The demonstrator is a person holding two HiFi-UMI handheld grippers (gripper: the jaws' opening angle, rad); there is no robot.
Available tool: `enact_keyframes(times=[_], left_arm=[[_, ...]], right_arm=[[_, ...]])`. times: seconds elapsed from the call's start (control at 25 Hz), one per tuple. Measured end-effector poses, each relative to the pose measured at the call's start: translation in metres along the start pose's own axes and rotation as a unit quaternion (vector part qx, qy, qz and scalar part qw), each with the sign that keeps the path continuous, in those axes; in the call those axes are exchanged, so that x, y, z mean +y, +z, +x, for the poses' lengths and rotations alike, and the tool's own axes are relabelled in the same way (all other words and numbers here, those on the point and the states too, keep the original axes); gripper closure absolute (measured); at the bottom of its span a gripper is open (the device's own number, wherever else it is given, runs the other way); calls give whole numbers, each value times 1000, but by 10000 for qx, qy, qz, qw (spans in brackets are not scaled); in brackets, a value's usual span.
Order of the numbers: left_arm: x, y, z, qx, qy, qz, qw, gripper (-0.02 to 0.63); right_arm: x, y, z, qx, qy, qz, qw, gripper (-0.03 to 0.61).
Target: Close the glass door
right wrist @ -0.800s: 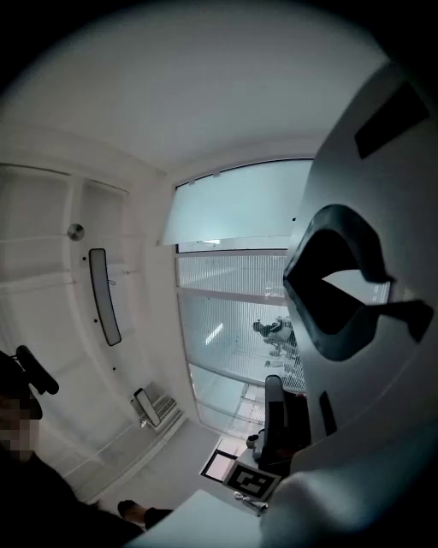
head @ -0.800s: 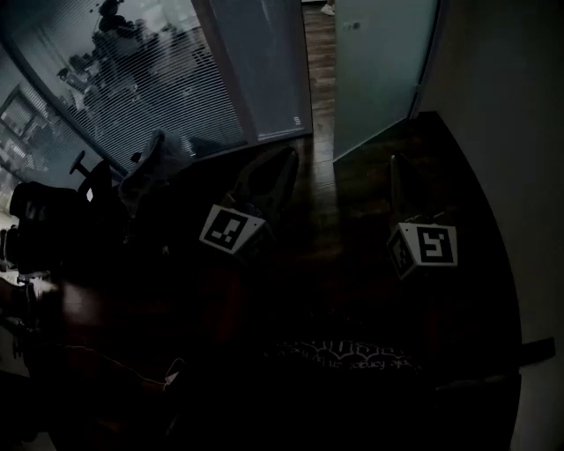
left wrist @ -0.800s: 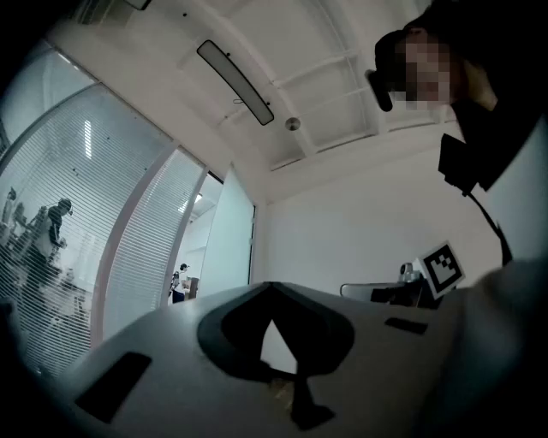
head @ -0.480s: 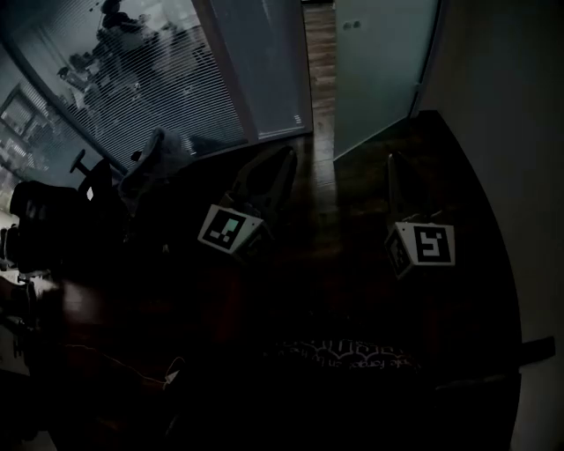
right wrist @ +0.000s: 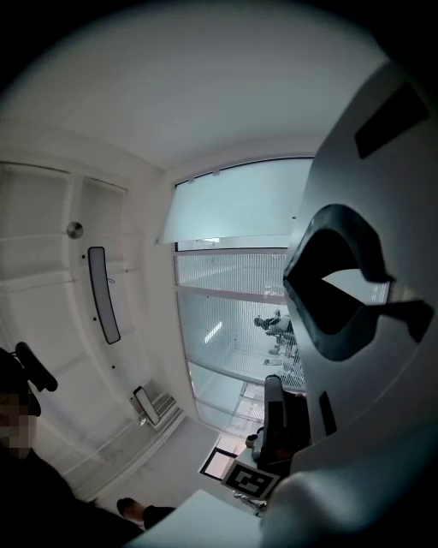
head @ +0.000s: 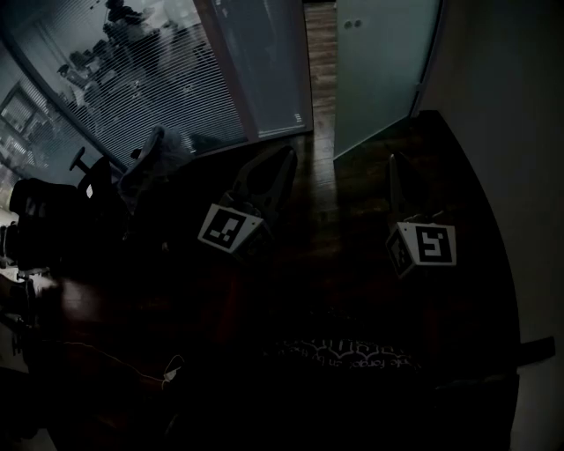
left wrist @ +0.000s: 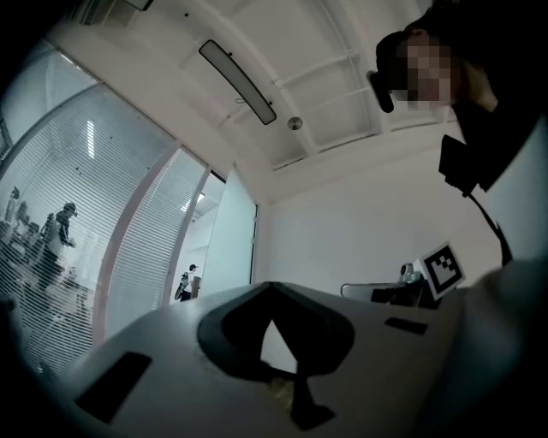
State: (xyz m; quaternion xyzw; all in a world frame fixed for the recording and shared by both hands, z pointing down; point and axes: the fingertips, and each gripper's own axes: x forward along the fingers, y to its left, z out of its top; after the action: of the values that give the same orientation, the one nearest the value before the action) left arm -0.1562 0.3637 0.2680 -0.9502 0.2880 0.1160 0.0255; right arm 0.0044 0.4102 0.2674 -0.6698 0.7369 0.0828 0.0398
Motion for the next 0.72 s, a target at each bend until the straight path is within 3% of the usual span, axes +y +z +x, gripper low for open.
enact_keyframes(times=[0.72], left_arm=[[-24,-6,7,29,53,64,10000,612]], right_arm=[[-18,-8,-12,46,106,-46,9999,575]])
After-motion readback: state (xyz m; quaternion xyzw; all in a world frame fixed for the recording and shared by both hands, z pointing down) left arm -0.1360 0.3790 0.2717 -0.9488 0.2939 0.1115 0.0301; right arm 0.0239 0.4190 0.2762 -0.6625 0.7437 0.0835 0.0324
